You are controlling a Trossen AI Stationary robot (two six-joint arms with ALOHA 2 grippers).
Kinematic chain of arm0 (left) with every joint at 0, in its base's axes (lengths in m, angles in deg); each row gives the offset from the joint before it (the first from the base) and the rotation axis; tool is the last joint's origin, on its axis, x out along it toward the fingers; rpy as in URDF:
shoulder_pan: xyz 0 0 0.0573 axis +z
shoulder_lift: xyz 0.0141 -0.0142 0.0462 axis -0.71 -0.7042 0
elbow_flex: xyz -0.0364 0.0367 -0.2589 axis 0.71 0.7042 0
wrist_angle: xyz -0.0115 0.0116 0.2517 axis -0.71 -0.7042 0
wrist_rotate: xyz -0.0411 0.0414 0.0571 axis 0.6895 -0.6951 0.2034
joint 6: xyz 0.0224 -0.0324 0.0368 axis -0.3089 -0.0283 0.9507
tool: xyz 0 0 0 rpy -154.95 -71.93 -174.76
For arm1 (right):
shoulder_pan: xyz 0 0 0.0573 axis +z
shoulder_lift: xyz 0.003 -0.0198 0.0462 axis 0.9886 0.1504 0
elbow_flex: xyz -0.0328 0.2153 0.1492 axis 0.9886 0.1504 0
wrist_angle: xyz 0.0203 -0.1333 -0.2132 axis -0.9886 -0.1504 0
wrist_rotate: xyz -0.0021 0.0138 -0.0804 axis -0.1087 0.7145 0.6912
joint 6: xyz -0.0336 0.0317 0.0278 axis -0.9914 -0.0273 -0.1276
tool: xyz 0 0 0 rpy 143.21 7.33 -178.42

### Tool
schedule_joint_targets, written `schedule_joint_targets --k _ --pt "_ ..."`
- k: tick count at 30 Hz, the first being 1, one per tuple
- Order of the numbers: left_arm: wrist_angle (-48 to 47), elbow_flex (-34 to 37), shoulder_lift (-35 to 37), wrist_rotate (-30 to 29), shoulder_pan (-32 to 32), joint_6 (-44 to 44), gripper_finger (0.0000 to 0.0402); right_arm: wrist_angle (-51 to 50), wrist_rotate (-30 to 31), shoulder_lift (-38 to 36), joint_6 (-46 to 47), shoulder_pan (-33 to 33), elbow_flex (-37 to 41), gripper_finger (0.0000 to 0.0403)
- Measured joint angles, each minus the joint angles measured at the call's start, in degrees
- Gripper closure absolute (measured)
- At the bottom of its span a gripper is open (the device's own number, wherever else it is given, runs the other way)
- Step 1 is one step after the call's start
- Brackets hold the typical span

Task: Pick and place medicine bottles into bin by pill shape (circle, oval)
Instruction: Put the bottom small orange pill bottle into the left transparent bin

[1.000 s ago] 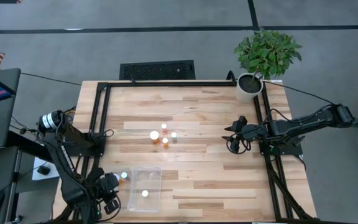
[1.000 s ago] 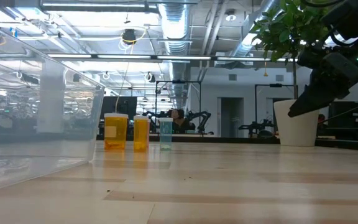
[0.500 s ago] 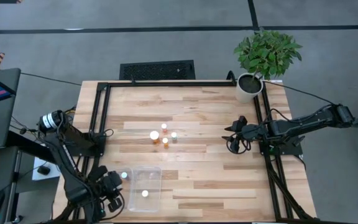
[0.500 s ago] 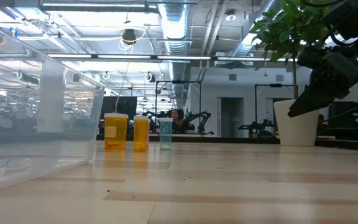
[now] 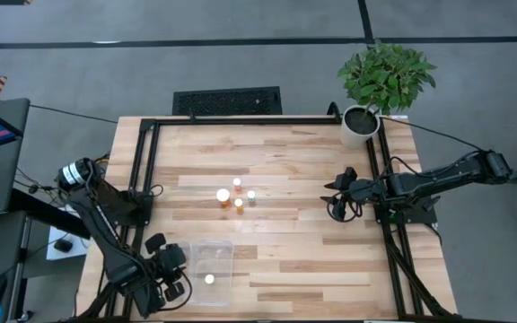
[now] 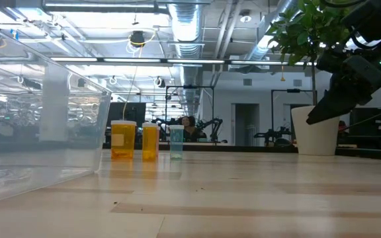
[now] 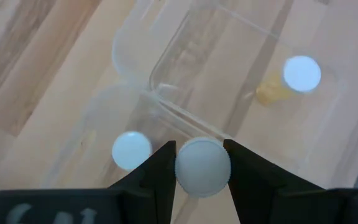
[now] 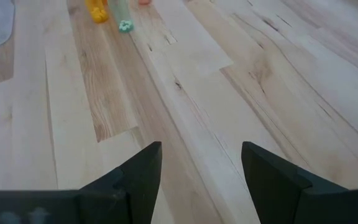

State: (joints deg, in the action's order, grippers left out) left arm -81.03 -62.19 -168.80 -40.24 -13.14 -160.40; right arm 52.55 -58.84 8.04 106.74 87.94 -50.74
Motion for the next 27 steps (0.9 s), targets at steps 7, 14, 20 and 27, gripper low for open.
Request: schedule_joint_targets --k 7,14,20,27 --pt "0.0 0.0 0.0 -0.8 0.0 0.2 0.0287 0.0 0.0 0.0 -0.1 0.0 0.0 0.0168" --pt "-0.4 0.0 0.0 0.1 -0.1 1.2 0.0287 0.0 0.0 0.0 -0.1 0.0 0.0 0.0168" --pt "0.3 0.0 0.0 0.2 -0.1 1.2 0.0287 0.0 0.0 0.0 -0.1 0.0 0.0 0.0168" --pt "0.8 -0.1 -3.3 1.8 -0.3 2.3 0.0287 -0.1 0.0 0.0 -0.1 0.0 0.0 0.0168"
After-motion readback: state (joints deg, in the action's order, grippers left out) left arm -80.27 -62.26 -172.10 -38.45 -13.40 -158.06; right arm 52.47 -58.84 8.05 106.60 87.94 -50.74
